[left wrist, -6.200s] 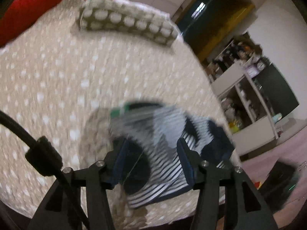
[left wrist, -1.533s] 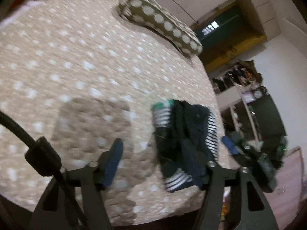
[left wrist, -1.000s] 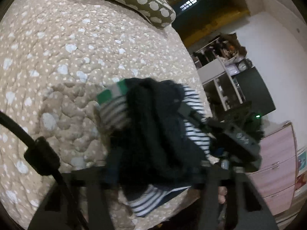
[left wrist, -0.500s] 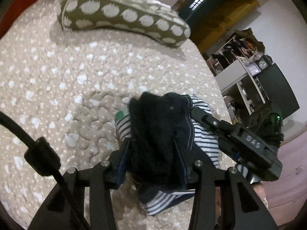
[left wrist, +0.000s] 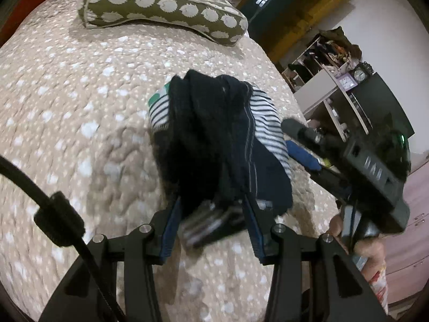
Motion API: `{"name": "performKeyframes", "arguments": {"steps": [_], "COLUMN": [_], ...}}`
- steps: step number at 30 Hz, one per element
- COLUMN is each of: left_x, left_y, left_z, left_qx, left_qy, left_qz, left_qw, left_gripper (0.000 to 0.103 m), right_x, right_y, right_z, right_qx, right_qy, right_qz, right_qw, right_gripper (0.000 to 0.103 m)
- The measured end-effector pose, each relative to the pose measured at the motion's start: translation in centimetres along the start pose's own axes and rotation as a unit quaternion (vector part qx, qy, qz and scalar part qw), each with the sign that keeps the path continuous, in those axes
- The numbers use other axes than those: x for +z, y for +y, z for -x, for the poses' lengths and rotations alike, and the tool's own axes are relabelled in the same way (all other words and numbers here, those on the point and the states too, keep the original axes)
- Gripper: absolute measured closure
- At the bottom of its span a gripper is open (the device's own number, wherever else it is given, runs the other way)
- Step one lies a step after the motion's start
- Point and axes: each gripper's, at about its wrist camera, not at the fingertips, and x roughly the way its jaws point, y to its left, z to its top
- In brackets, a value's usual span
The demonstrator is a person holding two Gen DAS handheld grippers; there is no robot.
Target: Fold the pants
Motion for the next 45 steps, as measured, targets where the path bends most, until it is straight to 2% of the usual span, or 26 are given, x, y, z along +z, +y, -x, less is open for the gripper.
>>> {"name": "performKeyframes", "arguments": {"steps": [2,4,6,9,11,12,14,16,17,19,21,22,23,25,27,32,45], "left_x": [-0.9,-2.0,-2.9,-4.3,-5.3,-5.8,-7.0,-7.9,-8.3,-8.6,-9.2,-9.5,-9.9,-9.9,-10.0,-10.2,-10.8], "left_y": [-0.2,-0.5,-0.9,-2.2,-3.0,-3.6,-4.9,-6.1,-6.6,-7.1,-7.1,-6.9,-6.9,-6.0,-5.3,-4.9,-4.8], "left_z": [1.2,2.7,3.9,6.4,8.3,9.3,11.3,12.9,13.5,14.4,14.8,14.9,14.9,14.2,13.2,10.3,8.4], "left_qx": [0.005,0.020,0.040,0.085,0.131,0.160,0.223,0.257,0.265,0.272,0.270,0.259,0.245,0.206,0.192,0.211,0.217], "left_qy": [-0.013,-0.033,-0.050,-0.092,-0.133,-0.158,-0.210,-0.242,-0.251,-0.255,-0.254,-0.252,-0.249,-0.224,-0.196,-0.151,-0.115], "left_qz": [0.002,0.000,-0.006,-0.027,-0.046,-0.054,-0.068,-0.083,-0.088,-0.087,-0.078,-0.071,-0.065,-0.042,-0.027,-0.033,-0.037], "left_qw": [0.9999,0.9993,0.9979,0.9918,0.9813,0.9729,0.9494,0.9318,0.9268,0.9236,0.9254,0.9297,0.9348,0.9517,0.9612,0.9653,0.9687], "left_gripper": [0.057,0.055,0.054,0.048,0.033,0.029,0.018,0.015,0.011,0.007,0.005,0.005,0.005,0.005,0.005,0.005,0.005], "right_x": [-1.6,-3.2,-4.4,-5.3,-6.1,-6.6,-7.8,-9.2,-9.8,-10.9,-11.5,-11.7,-11.9,-12.2,-12.4,-12.9,-13.6], "right_y": [0.9,1.1,0.2,-0.5,-0.2,0.2,1.3,2.3,2.6,3.1,3.2,3.2,3.3,3.7,4.0,3.7,3.1], "right_z": [1.0,0.8,-0.1,1.1,3.2,4.0,5.8,7.4,8.1,9.0,9.6,9.8,9.9,9.9,9.7,8.6,7.6], "right_qx": [-0.024,-0.051,-0.073,-0.070,-0.067,-0.069,-0.080,-0.094,-0.098,-0.106,-0.110,-0.113,-0.115,-0.131,-0.147,-0.170,-0.184], "right_qy": [-0.012,-0.007,0.018,0.007,-0.010,-0.015,-0.022,-0.025,-0.027,-0.028,-0.024,-0.024,-0.025,-0.025,-0.024,-0.015,0.008], "right_qz": [0.035,0.055,0.050,0.033,0.033,0.037,0.056,0.077,0.081,0.079,0.070,0.066,0.067,0.078,0.091,0.099,0.098], "right_qw": [0.999,0.997,0.996,0.997,0.997,0.997,0.995,0.992,0.991,0.991,0.991,0.991,0.991,0.988,0.985,0.980,0.978], "right_gripper": [0.042,0.032,0.032,0.032,0.032,0.032,0.032,0.031,0.029,0.027,0.027,0.027,0.027,0.027,0.025,0.024,0.023]}}
